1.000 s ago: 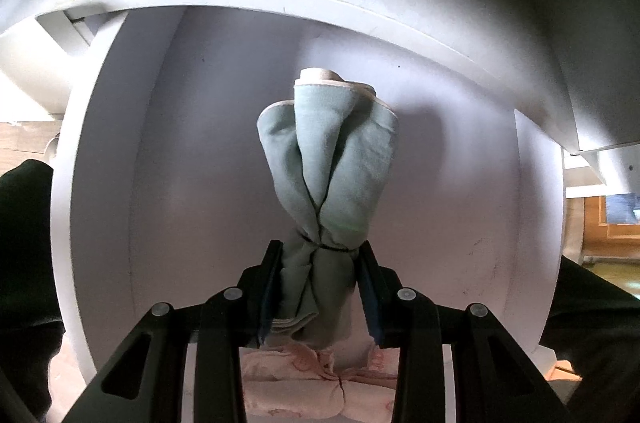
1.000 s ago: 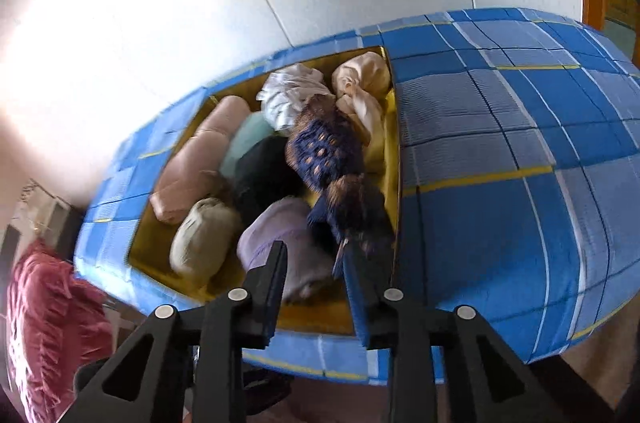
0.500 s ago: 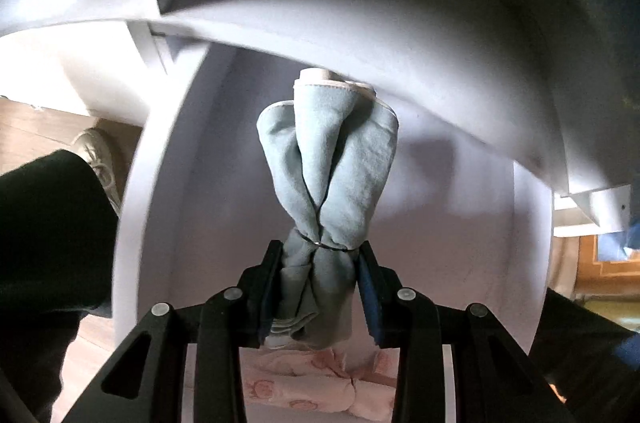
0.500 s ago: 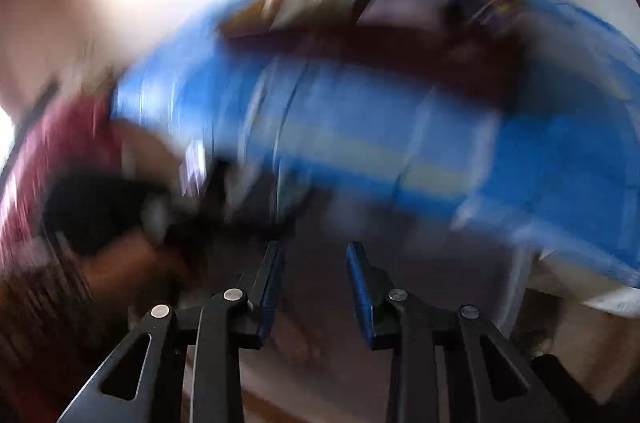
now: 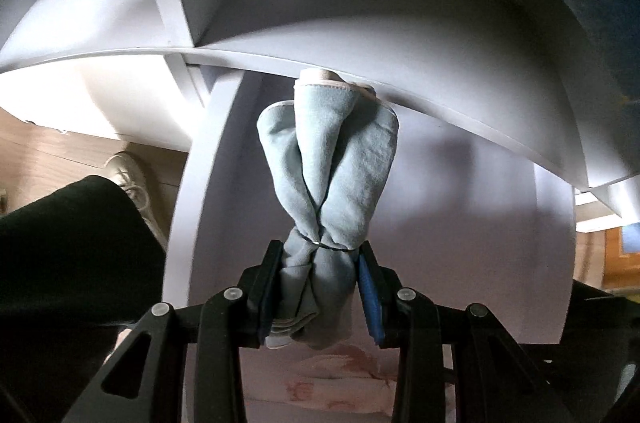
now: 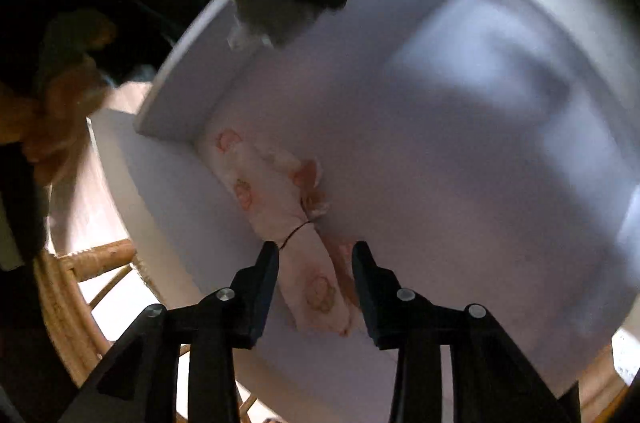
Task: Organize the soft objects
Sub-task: 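Return the right tool to the shelf toward the pink patterned cloth, then grasp the pink patterned cloth with the right tool while the left tool holds the grey-green sock, then carry the grey-green sock into the gold box and open the left tool, then withdraw the open left tool from the box toward the shelf, then carry the pink patterned cloth into the gold box and open the right tool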
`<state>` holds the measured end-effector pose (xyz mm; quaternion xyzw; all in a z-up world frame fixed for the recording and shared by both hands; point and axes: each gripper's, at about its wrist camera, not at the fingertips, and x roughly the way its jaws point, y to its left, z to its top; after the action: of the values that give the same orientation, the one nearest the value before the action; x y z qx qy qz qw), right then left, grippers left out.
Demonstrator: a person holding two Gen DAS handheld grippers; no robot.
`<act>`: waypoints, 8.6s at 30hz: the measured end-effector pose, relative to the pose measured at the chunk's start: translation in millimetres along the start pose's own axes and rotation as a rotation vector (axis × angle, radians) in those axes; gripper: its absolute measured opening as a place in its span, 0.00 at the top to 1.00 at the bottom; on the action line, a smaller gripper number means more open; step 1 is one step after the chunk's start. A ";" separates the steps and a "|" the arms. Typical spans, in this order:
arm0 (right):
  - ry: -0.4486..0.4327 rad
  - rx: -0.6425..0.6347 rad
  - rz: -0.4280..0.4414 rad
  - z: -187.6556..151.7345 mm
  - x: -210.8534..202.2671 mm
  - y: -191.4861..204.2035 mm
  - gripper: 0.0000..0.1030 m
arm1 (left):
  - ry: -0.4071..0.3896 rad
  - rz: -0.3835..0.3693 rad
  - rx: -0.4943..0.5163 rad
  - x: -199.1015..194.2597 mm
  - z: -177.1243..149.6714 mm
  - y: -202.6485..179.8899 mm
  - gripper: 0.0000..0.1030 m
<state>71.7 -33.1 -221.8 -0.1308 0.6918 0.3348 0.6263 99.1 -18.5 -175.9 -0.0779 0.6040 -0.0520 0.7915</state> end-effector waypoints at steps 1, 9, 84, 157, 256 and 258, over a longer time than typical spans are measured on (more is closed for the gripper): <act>0.017 -0.011 0.005 1.8 5.4 2.5 0.62 | -0.001 0.006 -0.003 -1.0 -1.1 -0.1 0.65; 0.057 -0.017 0.024 12.4 29.2 1.8 0.59 | -0.006 0.024 0.001 -2.1 -2.2 2.1 0.65; -0.040 0.854 0.004 -92.0 -18.1 -214.0 0.67 | 0.303 0.034 0.308 77.2 11.2 -57.1 0.69; -0.015 0.860 0.045 -94.1 -5.5 -221.5 0.67 | -0.333 -0.099 0.324 -180.5 285.0 -131.9 0.26; -0.614 0.477 0.001 115.7 -360.9 -82.9 0.67 | -0.193 -0.122 0.035 -81.2 45.2 -0.9 0.00; -0.623 0.497 0.013 133.2 -349.0 -85.1 0.67 | -0.202 -0.110 0.042 -82.4 45.4 -0.5 0.00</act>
<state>289.8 -95.9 86.9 0.1370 0.5295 0.1849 0.8165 121.0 -1.7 -85.9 -0.0989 0.5146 -0.0998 0.8458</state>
